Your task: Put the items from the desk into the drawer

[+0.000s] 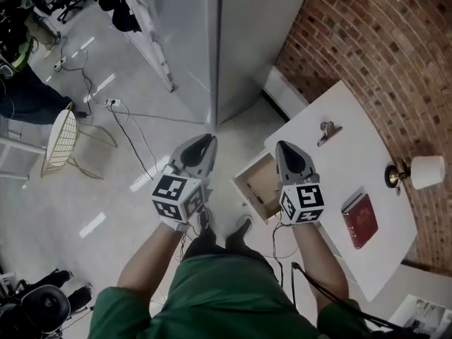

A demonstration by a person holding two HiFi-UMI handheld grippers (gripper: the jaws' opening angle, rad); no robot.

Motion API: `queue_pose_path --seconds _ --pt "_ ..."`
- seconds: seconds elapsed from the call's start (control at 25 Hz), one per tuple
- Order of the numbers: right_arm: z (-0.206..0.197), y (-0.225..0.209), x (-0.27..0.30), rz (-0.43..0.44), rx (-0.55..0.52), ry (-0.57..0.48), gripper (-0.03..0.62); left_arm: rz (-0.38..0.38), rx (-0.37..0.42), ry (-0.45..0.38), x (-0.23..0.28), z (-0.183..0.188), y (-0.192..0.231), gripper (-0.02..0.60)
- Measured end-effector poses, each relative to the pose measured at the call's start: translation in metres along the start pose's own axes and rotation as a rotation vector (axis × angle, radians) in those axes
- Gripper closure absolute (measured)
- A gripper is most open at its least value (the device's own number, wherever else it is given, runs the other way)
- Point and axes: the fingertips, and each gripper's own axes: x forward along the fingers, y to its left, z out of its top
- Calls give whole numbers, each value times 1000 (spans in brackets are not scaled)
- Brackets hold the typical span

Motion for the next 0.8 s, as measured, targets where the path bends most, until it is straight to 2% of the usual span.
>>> queue_pose_path --seconds 0.16,0.32,0.48,0.8 --pt "61 -15 -23 -58 -29 -122 589 -15 74 -96 -2 59 -20 546" --pt "110 -26 -50 -112 -9 -253 589 -43 120 -174 -4 101 -44 546" --pt "152 -35 -64 -131 2 -363 589 -49 215 -241 1 138 -62 547" --pt "214 -33 -100 -138 -47 -501 589 -47 350 -398 -25 197 -94 548"
